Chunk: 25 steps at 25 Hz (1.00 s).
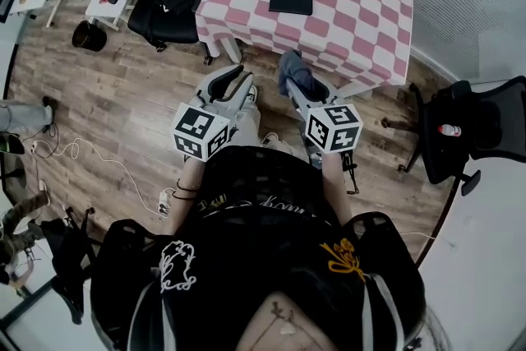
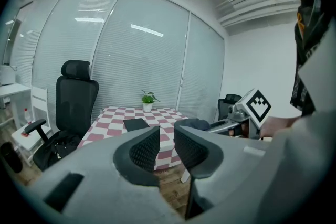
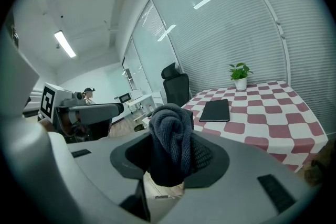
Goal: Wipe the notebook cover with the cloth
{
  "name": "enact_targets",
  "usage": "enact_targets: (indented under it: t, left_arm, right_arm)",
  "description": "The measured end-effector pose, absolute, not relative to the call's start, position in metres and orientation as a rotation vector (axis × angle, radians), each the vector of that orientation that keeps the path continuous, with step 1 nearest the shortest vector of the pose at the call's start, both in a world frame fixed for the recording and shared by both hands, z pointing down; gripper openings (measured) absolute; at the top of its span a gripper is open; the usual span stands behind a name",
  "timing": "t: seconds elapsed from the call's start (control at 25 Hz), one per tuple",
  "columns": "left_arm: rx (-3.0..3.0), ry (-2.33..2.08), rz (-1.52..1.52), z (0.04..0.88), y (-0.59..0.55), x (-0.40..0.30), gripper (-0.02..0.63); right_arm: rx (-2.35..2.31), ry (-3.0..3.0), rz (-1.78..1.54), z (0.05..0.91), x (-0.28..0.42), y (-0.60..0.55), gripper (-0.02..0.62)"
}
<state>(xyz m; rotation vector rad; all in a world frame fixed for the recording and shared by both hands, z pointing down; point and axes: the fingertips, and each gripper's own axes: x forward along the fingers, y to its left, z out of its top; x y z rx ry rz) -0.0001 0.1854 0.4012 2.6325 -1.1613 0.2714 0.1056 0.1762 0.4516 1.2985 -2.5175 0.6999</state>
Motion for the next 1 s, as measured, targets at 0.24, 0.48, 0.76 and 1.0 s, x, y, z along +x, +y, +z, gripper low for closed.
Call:
enact_targets:
  t: [0.24,0.48,0.76,1.0]
  left_arm:
    - [2.661,-1.087,0.313,0.412,0.146,0.005,0.083]
    - [2.698,-1.008,0.276,0.405,0.077,0.011,0.083]
    - [2.723,-0.943,0.259,0.4,0.004,0.002,0.083]
    - [2.725,-0.912,0.266,0.404,-0.047,-0.014,0.083]
  right_arm:
    - [1.331,-2.461,0.745,0.465,0.109,0.137,0.133]
    - [1.378,-2.398,0.725,0.461,0.114,0.079,0.133]
    - [1.397,-2.325,0.715,0.46,0.104,0.017,0.133]
    - [1.4,-2.286,0.717,0.461,0.089,-0.03,0.133]
